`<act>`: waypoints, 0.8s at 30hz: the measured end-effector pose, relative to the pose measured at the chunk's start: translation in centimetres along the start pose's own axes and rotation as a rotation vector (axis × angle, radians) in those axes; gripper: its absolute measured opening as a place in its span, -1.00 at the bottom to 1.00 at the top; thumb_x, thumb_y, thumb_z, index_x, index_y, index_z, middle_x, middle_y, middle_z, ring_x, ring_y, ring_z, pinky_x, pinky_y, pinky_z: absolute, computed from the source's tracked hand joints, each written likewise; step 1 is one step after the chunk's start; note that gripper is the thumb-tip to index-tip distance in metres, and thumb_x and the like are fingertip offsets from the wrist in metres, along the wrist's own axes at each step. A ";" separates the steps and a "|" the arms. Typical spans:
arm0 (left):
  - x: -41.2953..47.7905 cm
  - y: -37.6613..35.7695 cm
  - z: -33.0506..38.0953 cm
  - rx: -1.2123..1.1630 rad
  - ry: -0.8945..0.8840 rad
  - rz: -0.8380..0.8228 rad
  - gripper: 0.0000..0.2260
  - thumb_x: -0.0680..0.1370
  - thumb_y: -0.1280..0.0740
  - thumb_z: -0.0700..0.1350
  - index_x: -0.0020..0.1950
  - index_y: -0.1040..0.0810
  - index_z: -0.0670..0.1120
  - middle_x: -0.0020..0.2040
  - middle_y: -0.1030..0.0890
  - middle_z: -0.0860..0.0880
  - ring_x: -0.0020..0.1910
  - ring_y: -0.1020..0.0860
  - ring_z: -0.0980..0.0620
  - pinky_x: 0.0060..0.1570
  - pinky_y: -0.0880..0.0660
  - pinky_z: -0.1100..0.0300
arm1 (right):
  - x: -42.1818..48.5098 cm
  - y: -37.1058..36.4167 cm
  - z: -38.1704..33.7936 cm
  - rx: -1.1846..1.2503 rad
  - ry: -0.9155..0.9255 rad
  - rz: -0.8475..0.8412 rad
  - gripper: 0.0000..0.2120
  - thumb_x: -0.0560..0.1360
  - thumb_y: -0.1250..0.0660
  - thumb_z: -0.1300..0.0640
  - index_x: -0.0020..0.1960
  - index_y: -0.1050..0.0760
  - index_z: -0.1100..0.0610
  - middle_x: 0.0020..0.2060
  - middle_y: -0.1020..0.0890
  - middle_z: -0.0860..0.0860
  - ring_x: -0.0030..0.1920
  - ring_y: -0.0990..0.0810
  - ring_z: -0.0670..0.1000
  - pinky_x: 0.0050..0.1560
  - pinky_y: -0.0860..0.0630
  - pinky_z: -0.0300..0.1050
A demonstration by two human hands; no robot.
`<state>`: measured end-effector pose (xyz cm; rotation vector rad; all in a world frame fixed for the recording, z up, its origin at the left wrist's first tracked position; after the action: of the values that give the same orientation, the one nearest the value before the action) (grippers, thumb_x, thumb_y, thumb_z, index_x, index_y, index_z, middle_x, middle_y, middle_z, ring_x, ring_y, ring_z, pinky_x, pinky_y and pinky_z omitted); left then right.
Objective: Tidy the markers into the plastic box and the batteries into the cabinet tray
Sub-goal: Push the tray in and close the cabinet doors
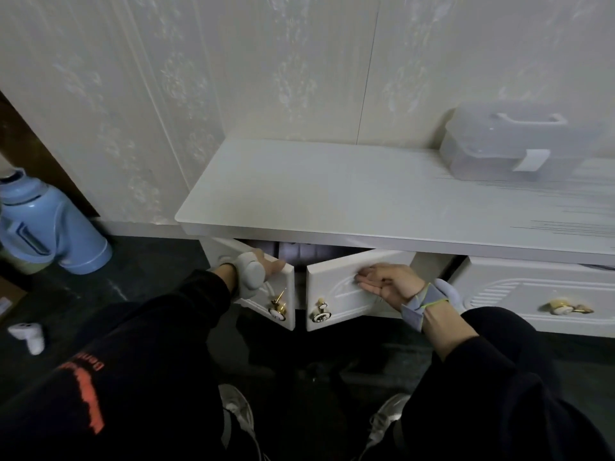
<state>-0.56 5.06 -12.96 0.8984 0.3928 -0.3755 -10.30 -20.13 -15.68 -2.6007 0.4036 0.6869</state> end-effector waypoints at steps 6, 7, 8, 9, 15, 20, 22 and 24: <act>-0.4 -1.0 -0.1 -0.414 -0.158 -0.046 -0.75 0.56 -0.31 -0.22 0.03 -0.57 -0.43 -0.27 -0.55 -0.45 -0.23 -0.41 -0.04 0.01 -0.45 -0.16 | 0.7 -0.6 -0.5 0.107 0.029 -0.006 -0.75 0.42 -0.02 0.63 -0.13 -0.42 0.44 -0.07 -0.52 0.29 -0.12 -0.56 0.24 -0.25 -0.64 -0.11; -0.2 -1.0 -0.1 -0.408 -0.147 -0.051 -0.77 0.55 -0.33 -0.21 0.02 -0.58 -0.40 -0.26 -0.54 -0.40 -0.19 -0.41 -0.05 -0.02 -0.45 -0.06 | 0.9 -0.7 -0.5 0.117 0.036 -0.010 -0.73 0.41 -0.01 0.63 -0.16 -0.42 0.42 -0.10 -0.52 0.28 -0.12 -0.56 0.24 -0.23 -0.64 -0.11; 0.2 -1.0 -0.1 -0.394 -0.134 -0.050 -0.80 0.53 -0.36 -0.20 -0.07 -0.57 -0.37 -0.29 -0.54 -0.27 -0.22 -0.44 -0.05 -0.07 -0.42 0.05 | 1.0 -0.7 -0.4 0.129 0.043 -0.012 -0.72 0.41 0.01 0.64 -0.16 -0.42 0.41 -0.10 -0.52 0.28 -0.10 -0.56 0.25 -0.22 -0.64 -0.10; 0.6 -1.0 -0.2 -0.372 -0.119 -0.044 -0.81 0.51 -0.38 -0.20 -0.18 -0.54 -0.32 -0.32 -0.53 -0.17 -0.27 -0.44 -0.04 -0.13 -0.39 0.10 | 1.1 -0.8 -0.3 0.146 0.049 -0.013 -0.71 0.42 0.02 0.64 -0.16 -0.42 0.41 -0.09 -0.52 0.29 -0.08 -0.55 0.27 -0.21 -0.64 -0.10; 1.0 -2.9 -0.2 -0.294 -0.018 -0.070 -0.53 0.49 -0.35 -0.33 0.37 -0.33 -0.34 0.41 -0.36 -0.36 0.38 -0.38 -0.28 0.36 -0.34 -0.02 | 1.9 -1.7 0.1 0.188 0.043 -0.007 -0.71 0.44 0.03 0.63 -0.13 -0.37 0.37 0.09 -0.43 0.34 0.13 -0.45 0.32 -0.13 -0.63 -0.03; 2.0 -4.2 0.2 -0.401 -0.002 -0.115 -0.29 0.52 -0.30 -0.34 0.55 0.03 -0.17 0.50 -0.20 -0.28 0.39 -0.33 -0.14 0.07 -0.38 0.26 | 2.8 -2.5 -0.1 0.236 0.065 0.045 -0.66 0.43 0.09 0.65 0.05 -0.30 0.39 0.13 -0.37 0.35 0.12 -0.43 0.32 0.21 -0.40 0.14; 1.8 -2.7 0.4 -0.164 -0.012 -0.001 -0.47 0.56 -0.16 -0.33 0.51 -0.12 -0.07 0.43 -0.27 -0.29 0.38 -0.28 -0.14 0.20 -0.41 0.01 | 3.1 -2.6 -0.3 0.262 0.073 0.069 -0.65 0.42 0.11 0.67 -0.05 -0.31 0.35 0.12 -0.37 0.34 0.07 -0.45 0.32 0.16 -0.43 0.14; 1.5 -2.6 1.8 0.452 -0.144 0.079 -0.57 0.57 -0.11 -0.28 0.42 -0.27 -0.03 0.36 -0.31 -0.27 0.41 -0.21 -0.21 0.31 -0.28 -0.24 | 3.3 -2.7 -0.3 0.285 0.077 0.077 -0.64 0.41 0.11 0.67 -0.11 -0.31 0.31 0.07 -0.39 0.33 0.08 -0.43 0.31 0.20 -0.42 0.15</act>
<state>-0.17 1.85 -14.41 1.3142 0.1379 -0.4621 -6.41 -18.48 -16.32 -2.3564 0.5830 0.5129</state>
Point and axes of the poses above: each hand's wrist, its own x-axis towards the middle knuckle, its own y-axis out of the back of the hand, z = x × y, the point moved 8 cm from there along x, towards the middle knuckle
